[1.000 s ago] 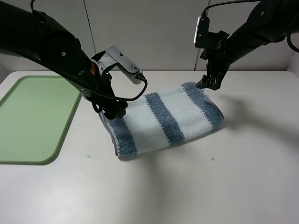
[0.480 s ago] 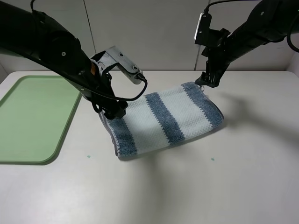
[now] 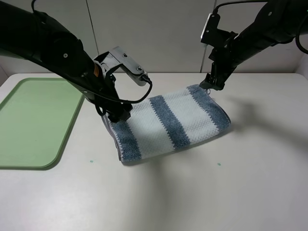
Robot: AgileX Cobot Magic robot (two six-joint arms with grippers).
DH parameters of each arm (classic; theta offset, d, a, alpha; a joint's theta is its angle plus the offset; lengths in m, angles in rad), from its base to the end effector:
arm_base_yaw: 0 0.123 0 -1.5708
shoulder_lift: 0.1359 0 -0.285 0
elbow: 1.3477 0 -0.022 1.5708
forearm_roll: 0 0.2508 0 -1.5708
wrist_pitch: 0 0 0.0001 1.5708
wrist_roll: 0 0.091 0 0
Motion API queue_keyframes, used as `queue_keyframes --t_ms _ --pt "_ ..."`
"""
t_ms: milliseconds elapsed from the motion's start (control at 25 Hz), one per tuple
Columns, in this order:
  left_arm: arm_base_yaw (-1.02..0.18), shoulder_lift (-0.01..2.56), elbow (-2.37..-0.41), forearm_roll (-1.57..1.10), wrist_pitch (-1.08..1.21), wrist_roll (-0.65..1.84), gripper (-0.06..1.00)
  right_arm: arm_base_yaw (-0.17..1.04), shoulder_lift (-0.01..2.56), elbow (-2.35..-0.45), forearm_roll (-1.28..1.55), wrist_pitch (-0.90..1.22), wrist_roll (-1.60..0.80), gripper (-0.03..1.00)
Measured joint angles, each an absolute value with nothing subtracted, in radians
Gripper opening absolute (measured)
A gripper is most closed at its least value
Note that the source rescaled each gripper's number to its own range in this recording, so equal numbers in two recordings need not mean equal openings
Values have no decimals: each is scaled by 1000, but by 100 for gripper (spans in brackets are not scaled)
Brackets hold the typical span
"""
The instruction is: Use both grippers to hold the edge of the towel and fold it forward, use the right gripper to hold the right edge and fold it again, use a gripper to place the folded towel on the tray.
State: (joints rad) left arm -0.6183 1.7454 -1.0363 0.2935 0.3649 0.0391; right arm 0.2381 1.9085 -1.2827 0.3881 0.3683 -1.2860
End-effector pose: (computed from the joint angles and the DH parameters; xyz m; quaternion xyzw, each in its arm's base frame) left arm 0.2944 -0.1979 0.1913 0.4154 0.8593 0.0042 0.2984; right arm 0.3992 0.1097 0.1972 -0.5338 0.7729 -0.0524 0.3390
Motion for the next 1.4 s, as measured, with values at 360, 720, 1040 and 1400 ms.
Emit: queue_keyframes --t_ms 360,720,1040,1400 --pt "-618 1745 -1036 294 407 18 100 238 1908 -1283 388 375 -1154 100" --pt "-618 1735 -1036 294 428 14 100 238 1908 -1283 390 432 -1109 100" --pt "-618 1622 -1036 294 445 -5 100 238 1905 -1283 391 444 -1079 100" --pt "-618 1515 -1036 294 549 -107 100 238 1872 -1283 391 447 -1073 100"
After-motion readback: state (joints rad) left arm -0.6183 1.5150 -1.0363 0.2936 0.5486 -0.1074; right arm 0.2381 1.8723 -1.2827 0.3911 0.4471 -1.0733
